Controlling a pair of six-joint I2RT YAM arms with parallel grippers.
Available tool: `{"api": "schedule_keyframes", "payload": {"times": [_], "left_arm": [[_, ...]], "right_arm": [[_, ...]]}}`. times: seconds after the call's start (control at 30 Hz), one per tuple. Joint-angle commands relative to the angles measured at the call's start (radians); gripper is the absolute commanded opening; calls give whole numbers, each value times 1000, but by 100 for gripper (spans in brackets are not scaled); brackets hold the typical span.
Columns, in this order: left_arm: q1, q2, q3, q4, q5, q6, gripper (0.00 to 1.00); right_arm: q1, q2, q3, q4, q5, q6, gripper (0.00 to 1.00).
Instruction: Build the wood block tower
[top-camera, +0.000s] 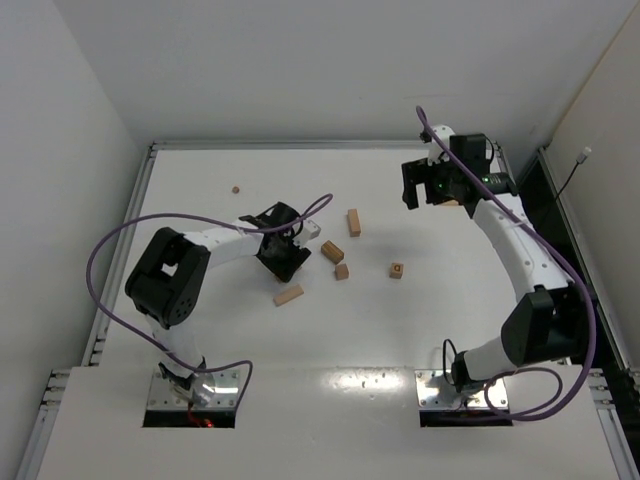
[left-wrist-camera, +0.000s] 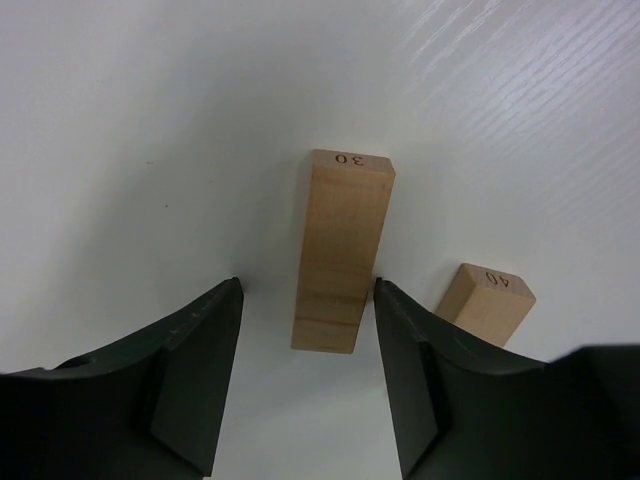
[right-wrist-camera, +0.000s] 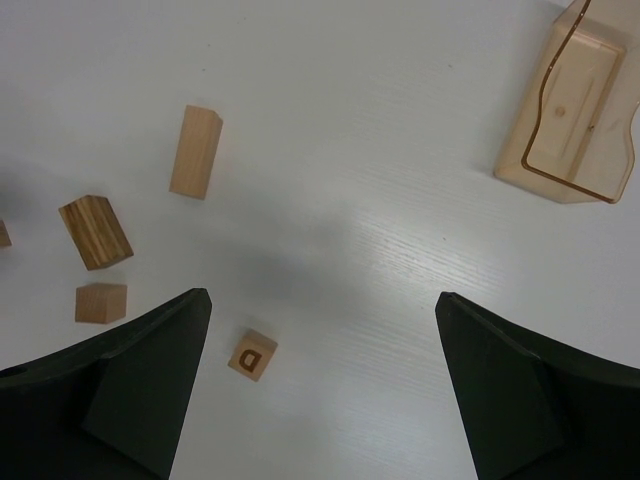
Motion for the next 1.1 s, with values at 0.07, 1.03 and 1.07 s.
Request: {"api": "schedule_keyframes", "payload": {"times": [0.07, 1.03, 1.07], "left_arm": [[23, 32, 39, 7, 49, 49, 48], [23, -259, -18, -67, 25, -160, 0], [14, -259, -18, -79, 25, -171, 0]], "right_arm": [[-5, 19, 44, 20, -34, 22, 93], [-5, -13, -12, 47, -54, 83, 92], [-5, -13, -12, 47, -54, 83, 92]]}}
